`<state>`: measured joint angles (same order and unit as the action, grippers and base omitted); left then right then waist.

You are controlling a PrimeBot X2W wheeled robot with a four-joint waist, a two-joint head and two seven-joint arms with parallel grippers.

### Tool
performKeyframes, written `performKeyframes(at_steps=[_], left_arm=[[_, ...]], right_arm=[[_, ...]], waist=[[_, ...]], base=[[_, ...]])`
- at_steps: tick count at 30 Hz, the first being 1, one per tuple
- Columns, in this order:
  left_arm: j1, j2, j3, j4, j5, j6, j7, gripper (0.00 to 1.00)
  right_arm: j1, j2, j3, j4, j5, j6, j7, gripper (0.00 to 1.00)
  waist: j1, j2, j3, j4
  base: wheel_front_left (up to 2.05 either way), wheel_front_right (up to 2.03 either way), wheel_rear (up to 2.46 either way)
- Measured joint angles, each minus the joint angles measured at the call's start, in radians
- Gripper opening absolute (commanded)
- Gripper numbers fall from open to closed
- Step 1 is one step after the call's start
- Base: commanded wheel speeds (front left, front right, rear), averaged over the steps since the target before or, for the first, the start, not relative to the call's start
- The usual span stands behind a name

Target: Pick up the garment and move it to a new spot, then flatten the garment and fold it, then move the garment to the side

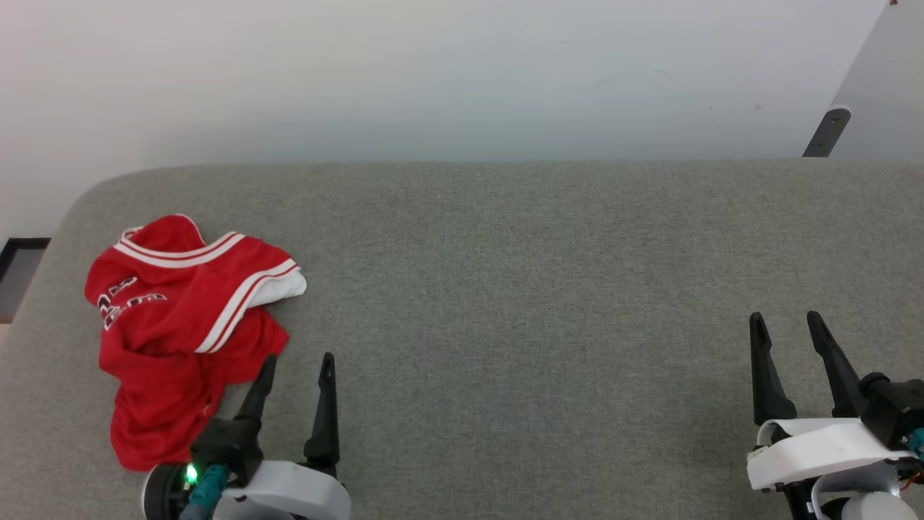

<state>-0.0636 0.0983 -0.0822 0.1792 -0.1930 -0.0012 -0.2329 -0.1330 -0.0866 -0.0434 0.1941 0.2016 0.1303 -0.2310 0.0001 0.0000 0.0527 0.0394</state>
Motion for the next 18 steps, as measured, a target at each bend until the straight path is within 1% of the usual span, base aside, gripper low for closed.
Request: performKeyframes(at_steps=[3,13,18], left_arm=[[0.000,-0.003,0.004,0.000,0.024,0.000,-0.006,1.00],[0.001,-0.015,0.019,0.020,0.088,-0.025,-0.023,1.00],[-0.001,-0.025,0.041,0.037,0.087,-0.041,-0.031,1.00]], right_arm=[[0.005,0.004,-0.004,-0.002,-0.022,0.000,-0.007,1.00],[0.006,0.009,-0.005,-0.003,-0.083,0.000,-0.025,1.00],[0.002,0.010,-0.009,-0.002,-0.092,0.000,-0.030,1.00]], waist=[[0.0000,0.0000,0.001,0.001],[0.0000,0.0000,0.002,0.009],[0.0000,0.0000,0.007,0.014]], base=[[0.00,0.00,0.00],[0.00,0.00,0.00],[0.00,0.00,0.00]])
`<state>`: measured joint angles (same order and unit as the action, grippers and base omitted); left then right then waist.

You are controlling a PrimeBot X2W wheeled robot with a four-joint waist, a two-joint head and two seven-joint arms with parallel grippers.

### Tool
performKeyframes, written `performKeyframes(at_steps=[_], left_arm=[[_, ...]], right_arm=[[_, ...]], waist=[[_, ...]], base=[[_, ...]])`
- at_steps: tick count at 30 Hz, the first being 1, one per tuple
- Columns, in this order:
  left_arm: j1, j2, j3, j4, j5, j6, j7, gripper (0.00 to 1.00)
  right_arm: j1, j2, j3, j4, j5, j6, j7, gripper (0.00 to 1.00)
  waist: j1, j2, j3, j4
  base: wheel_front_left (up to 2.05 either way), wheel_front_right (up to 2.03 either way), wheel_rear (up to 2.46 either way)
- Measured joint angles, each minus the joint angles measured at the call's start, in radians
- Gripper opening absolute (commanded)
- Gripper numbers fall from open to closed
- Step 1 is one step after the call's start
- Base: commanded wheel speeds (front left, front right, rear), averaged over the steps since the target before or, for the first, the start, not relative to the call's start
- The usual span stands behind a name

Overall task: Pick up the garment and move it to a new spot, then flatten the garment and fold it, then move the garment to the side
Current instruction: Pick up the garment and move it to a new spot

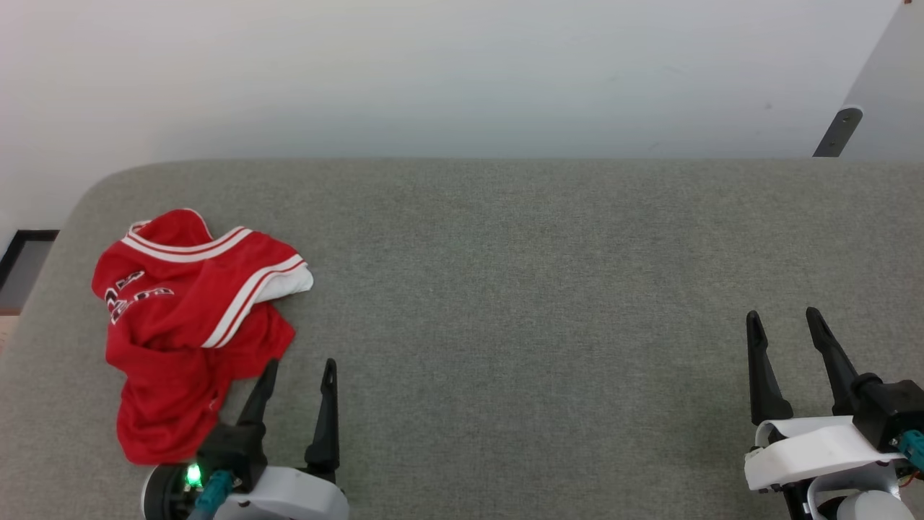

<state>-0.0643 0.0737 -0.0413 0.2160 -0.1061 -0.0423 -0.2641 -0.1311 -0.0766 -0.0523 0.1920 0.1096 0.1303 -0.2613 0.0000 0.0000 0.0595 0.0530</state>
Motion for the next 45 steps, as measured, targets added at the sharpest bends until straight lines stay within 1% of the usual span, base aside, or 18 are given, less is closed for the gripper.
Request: performKeyframes(at_steps=[8,14,21,30,33,37,41,45], left_arm=[[-0.014,-0.008,0.017,0.017,-0.001,-0.019,0.000,1.00],[-0.018,-0.015,0.019,0.027,0.001,-0.019,0.000,1.00],[-0.010,-0.021,0.017,0.024,-0.027,-0.014,0.000,1.00],[0.013,-0.022,0.001,0.016,-0.054,-0.003,0.000,1.00],[0.036,-0.023,0.025,-0.009,-0.067,0.015,0.000,1.00],[0.063,-0.022,0.055,-0.066,-0.102,0.045,0.000,1.00],[0.104,-0.022,0.072,-0.109,-0.133,0.078,0.000,1.00],[0.126,-0.022,0.049,-0.146,-0.150,0.108,0.000,1.00]], right_arm=[[0.000,0.000,-0.012,0.002,0.026,0.000,0.000,1.00],[0.002,-0.008,0.009,-0.001,0.034,0.000,-0.002,1.00],[0.003,-0.024,0.033,-0.005,0.041,0.000,-0.002,1.00],[0.005,-0.035,0.078,0.007,0.075,0.000,-0.002,1.00],[-0.014,-0.036,0.133,0.023,0.077,0.000,-0.002,1.00],[-0.090,-0.050,0.221,0.058,0.092,0.000,-0.002,1.00],[-0.155,-0.065,0.311,0.109,0.123,0.000,-0.002,1.00],[-0.183,-0.090,0.352,0.130,0.159,0.000,-0.002,1.00]], waist=[[-0.0001,0.0000,0.000,0.015],[0.0000,0.0000,0.001,0.065],[0.0000,0.0000,0.006,0.168],[0.0000,0.0000,0.007,0.341],[0.0000,0.0000,0.007,0.397],[0.0000,0.0000,0.019,0.453],[0.0000,0.0000,0.040,0.486],[0.0000,0.0000,0.049,0.500]], base=[[0.00,0.00,0.00],[0.00,0.00,0.00],[0.00,0.00,0.00],[0.00,0.00,0.00],[0.00,0.00,0.00],[0.00,0.00,0.00],[0.00,0.00,0.00],[0.00,0.00,0.00]])
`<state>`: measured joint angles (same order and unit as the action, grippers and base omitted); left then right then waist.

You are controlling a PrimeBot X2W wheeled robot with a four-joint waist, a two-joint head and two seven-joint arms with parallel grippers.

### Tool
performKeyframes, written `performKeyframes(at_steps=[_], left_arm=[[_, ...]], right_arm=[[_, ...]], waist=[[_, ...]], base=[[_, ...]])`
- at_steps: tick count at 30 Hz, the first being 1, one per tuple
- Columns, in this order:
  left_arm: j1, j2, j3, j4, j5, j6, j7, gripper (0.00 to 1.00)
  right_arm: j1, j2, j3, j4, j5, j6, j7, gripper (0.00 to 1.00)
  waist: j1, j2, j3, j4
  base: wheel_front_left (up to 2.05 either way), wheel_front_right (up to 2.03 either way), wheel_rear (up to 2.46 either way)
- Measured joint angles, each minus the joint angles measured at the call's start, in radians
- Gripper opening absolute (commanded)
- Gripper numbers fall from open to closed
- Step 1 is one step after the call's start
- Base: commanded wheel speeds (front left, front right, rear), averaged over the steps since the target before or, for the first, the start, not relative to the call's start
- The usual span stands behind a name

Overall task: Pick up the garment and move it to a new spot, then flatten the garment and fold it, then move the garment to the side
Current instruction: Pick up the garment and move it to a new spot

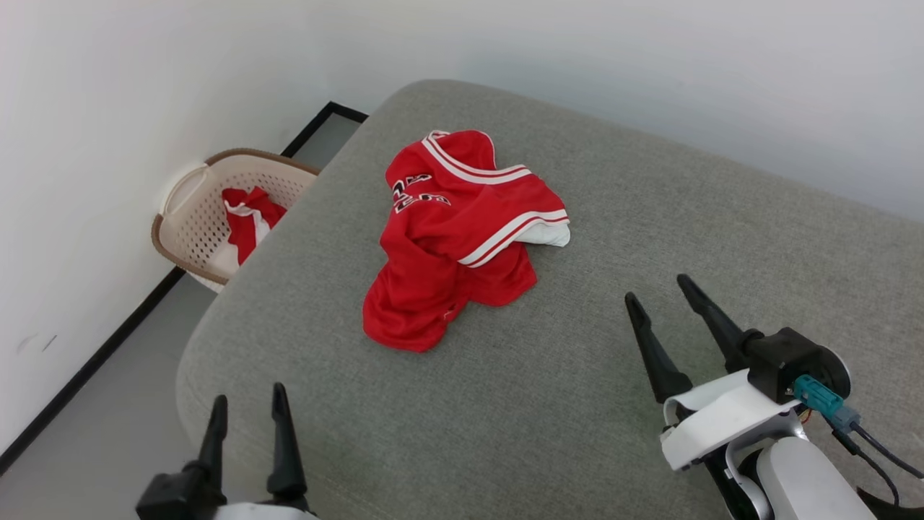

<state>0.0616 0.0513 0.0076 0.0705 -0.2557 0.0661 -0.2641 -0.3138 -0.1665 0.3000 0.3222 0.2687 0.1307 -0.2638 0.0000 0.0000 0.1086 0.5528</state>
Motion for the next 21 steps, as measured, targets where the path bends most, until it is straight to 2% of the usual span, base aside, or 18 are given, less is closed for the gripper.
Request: performKeyframes(at_steps=[7,12,17,21], left_arm=[[0.027,0.000,-0.047,-0.028,0.000,0.038,0.000,1.00],[0.025,0.000,-0.058,-0.026,0.001,0.035,0.000,1.00],[-0.031,0.000,-0.076,0.027,0.032,-0.029,0.000,1.00],[-0.170,0.019,-0.113,0.121,0.074,-0.099,0.000,1.00]], right_arm=[[-0.003,-0.034,0.044,-0.002,0.049,0.000,0.000,1.00],[0.005,-0.044,0.048,-0.014,0.063,0.000,0.000,1.00],[0.048,-0.040,0.008,-0.044,0.061,0.000,0.000,1.00],[0.104,-0.029,-0.055,-0.087,0.038,0.000,0.000,1.00]], waist=[[0.0000,0.0000,-0.018,-0.003],[0.0000,0.0000,-0.021,-0.007],[0.0000,0.0000,-0.024,-0.018],[0.0000,0.0000,-0.022,-0.029]], base=[[0.00,0.00,0.00],[0.00,0.00,0.00],[0.00,0.00,0.00],[0.00,0.00,0.00]])
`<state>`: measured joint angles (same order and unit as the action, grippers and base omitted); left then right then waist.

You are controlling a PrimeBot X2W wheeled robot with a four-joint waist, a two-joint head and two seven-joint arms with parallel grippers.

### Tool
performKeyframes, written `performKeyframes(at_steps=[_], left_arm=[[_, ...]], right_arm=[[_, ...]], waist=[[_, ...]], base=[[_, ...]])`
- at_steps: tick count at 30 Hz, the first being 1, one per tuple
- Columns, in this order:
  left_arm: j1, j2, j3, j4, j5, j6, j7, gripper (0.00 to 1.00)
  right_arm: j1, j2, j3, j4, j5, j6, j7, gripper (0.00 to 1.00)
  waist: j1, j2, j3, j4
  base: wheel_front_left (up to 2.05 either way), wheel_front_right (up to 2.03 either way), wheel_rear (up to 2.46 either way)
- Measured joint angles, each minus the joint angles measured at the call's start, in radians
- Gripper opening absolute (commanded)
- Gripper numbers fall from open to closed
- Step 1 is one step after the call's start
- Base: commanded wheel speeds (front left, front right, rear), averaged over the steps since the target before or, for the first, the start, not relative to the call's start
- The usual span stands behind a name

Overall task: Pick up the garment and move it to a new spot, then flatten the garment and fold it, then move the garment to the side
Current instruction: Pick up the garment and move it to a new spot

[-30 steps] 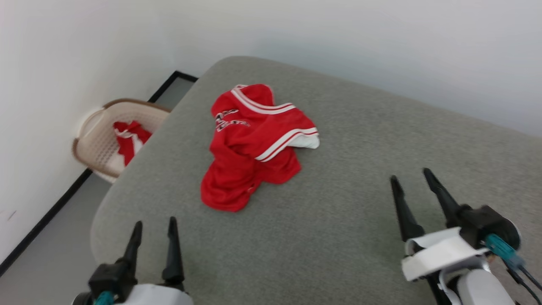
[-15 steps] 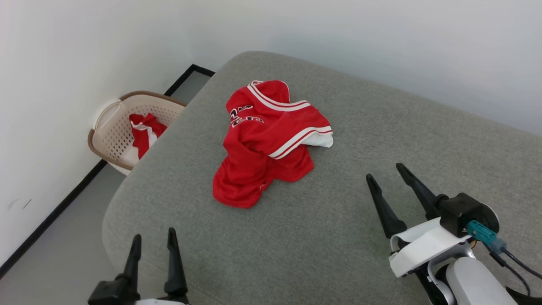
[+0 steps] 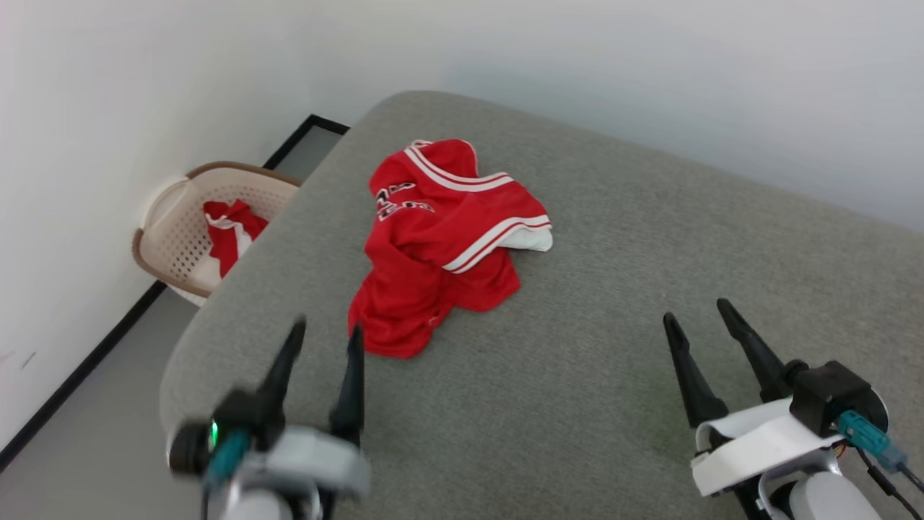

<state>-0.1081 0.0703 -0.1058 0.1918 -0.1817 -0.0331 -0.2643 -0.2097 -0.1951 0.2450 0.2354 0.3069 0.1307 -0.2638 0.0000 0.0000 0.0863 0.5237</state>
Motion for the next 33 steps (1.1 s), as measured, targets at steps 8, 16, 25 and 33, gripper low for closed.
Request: performKeyframes(at_steps=[8,16,25,33], left_arm=[[-0.397,0.074,-0.021,0.264,-0.002,-0.067,0.063,1.00],[-0.723,0.177,-0.025,0.597,-0.144,-0.095,0.288,1.00],[-0.882,0.294,-0.024,0.863,-0.323,-0.089,0.664,1.00],[-0.951,0.343,0.008,0.994,-0.377,-0.075,0.862,1.00]], right_arm=[[-0.010,-0.002,0.002,-0.069,-0.027,0.000,0.000,1.00],[-0.080,-0.012,-0.002,-0.110,-0.026,0.000,0.000,1.00],[-0.127,0.008,0.000,-0.134,-0.019,0.000,0.000,1.00],[-0.146,0.014,-0.005,-0.161,-0.016,0.000,0.000,1.00]], waist=[[0.0000,0.0000,0.024,-0.066],[0.0000,0.0000,0.108,-0.182],[0.0000,0.0000,0.222,-0.340],[0.0000,0.0001,0.316,-0.443]], base=[[0.00,0.00,0.00],[0.00,0.00,0.00],[0.00,0.00,0.00],[0.00,0.00,0.00]])
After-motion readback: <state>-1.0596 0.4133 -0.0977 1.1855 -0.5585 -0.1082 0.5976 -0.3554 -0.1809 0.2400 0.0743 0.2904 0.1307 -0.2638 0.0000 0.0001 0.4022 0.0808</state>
